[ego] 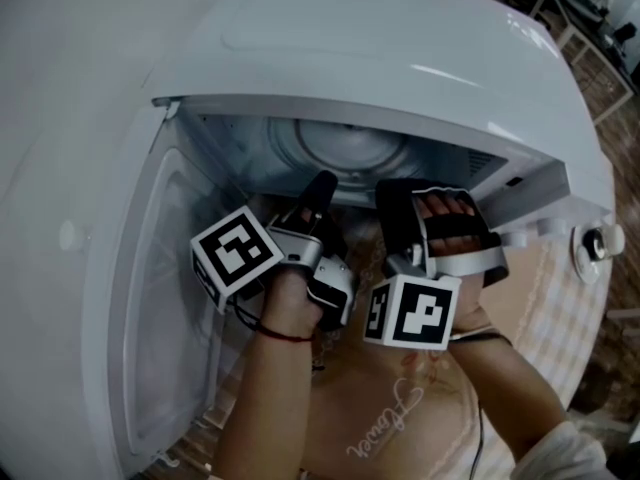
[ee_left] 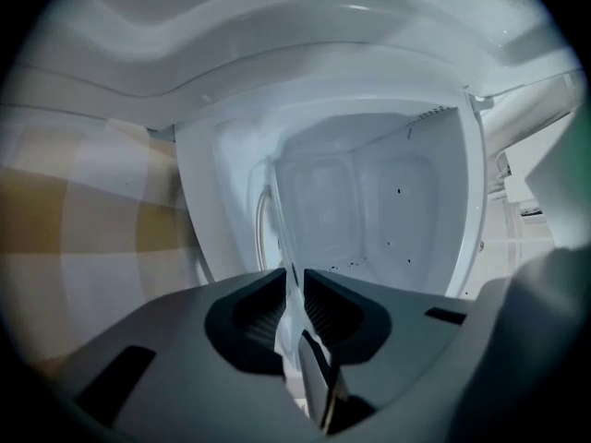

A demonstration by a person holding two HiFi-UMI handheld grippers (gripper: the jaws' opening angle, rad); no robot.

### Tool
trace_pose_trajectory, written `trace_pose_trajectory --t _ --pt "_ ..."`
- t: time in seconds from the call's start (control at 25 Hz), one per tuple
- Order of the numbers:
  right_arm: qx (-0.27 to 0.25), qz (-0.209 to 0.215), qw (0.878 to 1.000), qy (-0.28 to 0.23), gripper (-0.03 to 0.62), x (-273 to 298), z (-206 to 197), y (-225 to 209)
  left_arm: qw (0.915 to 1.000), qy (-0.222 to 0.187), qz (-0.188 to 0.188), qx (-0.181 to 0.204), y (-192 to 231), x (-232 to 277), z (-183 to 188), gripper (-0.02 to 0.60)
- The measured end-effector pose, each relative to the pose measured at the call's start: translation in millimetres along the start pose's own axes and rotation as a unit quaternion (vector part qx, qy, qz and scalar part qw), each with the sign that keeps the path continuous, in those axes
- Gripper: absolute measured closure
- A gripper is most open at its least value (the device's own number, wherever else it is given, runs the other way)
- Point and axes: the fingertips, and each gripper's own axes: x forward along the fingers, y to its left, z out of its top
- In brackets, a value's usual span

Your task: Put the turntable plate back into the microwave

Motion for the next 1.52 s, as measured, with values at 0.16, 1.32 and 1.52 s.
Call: trace_pose_trajectory --t 0.16,1.32,1.52 --pt "0.001 0.005 1.000 -0.001 0.540 1 1 3 0.9998 -0.001 -0.008 -0.020 0 1 0 0.531" --pt "0.005 0.059 0.998 0.011 0.537 9 2 10 0.9974 0.007 0.050 -0.051 10 6 1 0.548" --pt "0.033 0.088 0.996 -0.012 0.537 7 9 8 0.9955 -0.007 0.058 -0.075 10 8 -2 0.552"
